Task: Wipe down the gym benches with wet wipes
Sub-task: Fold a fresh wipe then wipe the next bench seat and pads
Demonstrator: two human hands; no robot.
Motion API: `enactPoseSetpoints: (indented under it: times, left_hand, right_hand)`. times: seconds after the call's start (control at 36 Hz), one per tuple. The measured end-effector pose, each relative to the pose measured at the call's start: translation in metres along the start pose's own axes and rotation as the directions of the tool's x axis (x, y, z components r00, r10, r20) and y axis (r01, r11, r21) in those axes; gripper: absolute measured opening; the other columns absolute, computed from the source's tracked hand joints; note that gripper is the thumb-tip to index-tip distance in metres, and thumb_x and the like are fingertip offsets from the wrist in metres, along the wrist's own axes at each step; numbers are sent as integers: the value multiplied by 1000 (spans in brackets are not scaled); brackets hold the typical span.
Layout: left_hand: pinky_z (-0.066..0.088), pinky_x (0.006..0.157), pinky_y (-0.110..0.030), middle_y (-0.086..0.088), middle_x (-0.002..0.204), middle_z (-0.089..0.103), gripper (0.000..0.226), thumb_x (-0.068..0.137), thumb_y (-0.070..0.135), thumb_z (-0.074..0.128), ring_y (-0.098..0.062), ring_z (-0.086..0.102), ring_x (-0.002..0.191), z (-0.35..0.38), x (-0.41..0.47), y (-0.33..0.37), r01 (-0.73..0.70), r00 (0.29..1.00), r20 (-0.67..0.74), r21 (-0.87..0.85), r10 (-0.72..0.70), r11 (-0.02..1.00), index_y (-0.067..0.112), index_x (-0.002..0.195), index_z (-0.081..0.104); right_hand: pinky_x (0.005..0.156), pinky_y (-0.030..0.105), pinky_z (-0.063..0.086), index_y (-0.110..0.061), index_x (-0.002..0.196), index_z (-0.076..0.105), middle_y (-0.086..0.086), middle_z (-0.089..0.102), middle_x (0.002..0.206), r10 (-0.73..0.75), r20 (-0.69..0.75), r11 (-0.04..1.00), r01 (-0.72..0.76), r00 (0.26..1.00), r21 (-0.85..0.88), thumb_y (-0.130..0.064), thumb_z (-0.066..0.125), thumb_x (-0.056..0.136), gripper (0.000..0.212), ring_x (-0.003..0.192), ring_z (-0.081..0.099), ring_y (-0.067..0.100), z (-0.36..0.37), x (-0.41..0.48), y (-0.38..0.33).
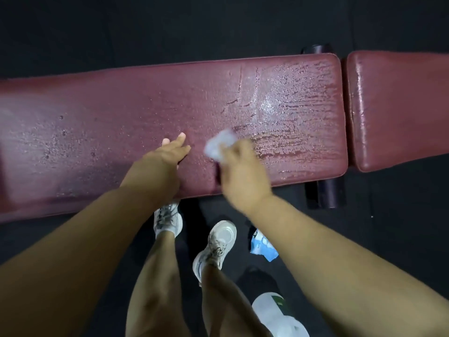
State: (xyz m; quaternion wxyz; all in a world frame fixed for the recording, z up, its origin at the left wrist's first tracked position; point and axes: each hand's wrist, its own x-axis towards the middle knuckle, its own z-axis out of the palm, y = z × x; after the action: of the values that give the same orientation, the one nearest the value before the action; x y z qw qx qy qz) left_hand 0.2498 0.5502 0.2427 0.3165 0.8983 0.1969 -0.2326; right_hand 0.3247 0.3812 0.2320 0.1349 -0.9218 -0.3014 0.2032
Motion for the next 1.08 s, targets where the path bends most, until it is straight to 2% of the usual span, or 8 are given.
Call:
enactPoseSetpoints:
  times: [0.14,0.22,0.39,0.53,0.64,0.75,0.89,1.08]
  left_hand:
    - [29,112,-29,4,144,43,54,86,-7,51,-16,38,134,-15,11,-4,-36,995,-89,14,37,999,15,135,50]
    - [26,111,-32,-8,142,46,49,87,-8,48,-25,39,133,-29,23,-9,-70,990,-118,29,73,997,9,133,52]
    - [10,116,-33,-3,156,17,61,90,-3,48,-31,12,144,-62,47,-24,62,993,-110,121,-49,991,14,146,30]
    - [24,113,-49,7,158,-7,75,88,-1,49,-32,-5,144,-86,60,-24,124,979,121,293,-166,948,22,150,14]
    - [38,102,-51,11,156,-16,79,84,-8,37,-28,-1,146,-99,60,-19,90,957,218,400,-190,912,25,149,6]
    - [39,101,-46,8,156,-18,80,86,-5,41,-28,11,145,-108,62,-12,78,946,251,438,-205,896,28,149,3]
    - [41,98,-40,8,156,-17,79,86,-7,36,-27,13,145,-110,65,-15,35,951,259,448,-168,893,27,149,3]
    - [35,104,-35,13,157,-1,74,88,-1,42,-16,27,140,-125,57,-30,102,970,194,219,-146,970,34,148,16]
  right_hand:
    - [62,39,50,-8,118,60,18,54,109,-396,134,916,401,909,-13,-9,62,79,39,83,59,37,-14,20,9]
    - [79,37,45,-18,124,58,15,47,122,81,-103,995,-86,991,-50,-18,51,92,33,96,56,35,-43,50,47]
    - [78,20,34,-23,140,43,8,36,134,767,-204,639,-691,609,339,-17,43,98,43,82,44,16,-57,85,54]
    - [59,34,55,-9,122,57,20,53,110,105,-140,988,-88,985,124,-5,68,76,47,67,58,33,-14,75,-23]
    - [43,30,47,-9,113,60,12,54,95,-457,98,887,461,884,-19,-11,67,70,44,61,60,30,-15,76,-18]
    - [73,42,49,-12,125,55,19,45,121,85,-105,992,-94,991,-88,-19,47,94,33,83,58,38,-46,107,32]
    - [79,18,33,-13,136,45,11,34,134,749,-237,662,-712,619,232,-18,38,100,38,84,49,16,-67,143,35]
    - [61,36,43,-16,140,42,17,43,121,-118,75,993,118,990,7,-10,50,91,50,70,45,26,-22,136,-62]
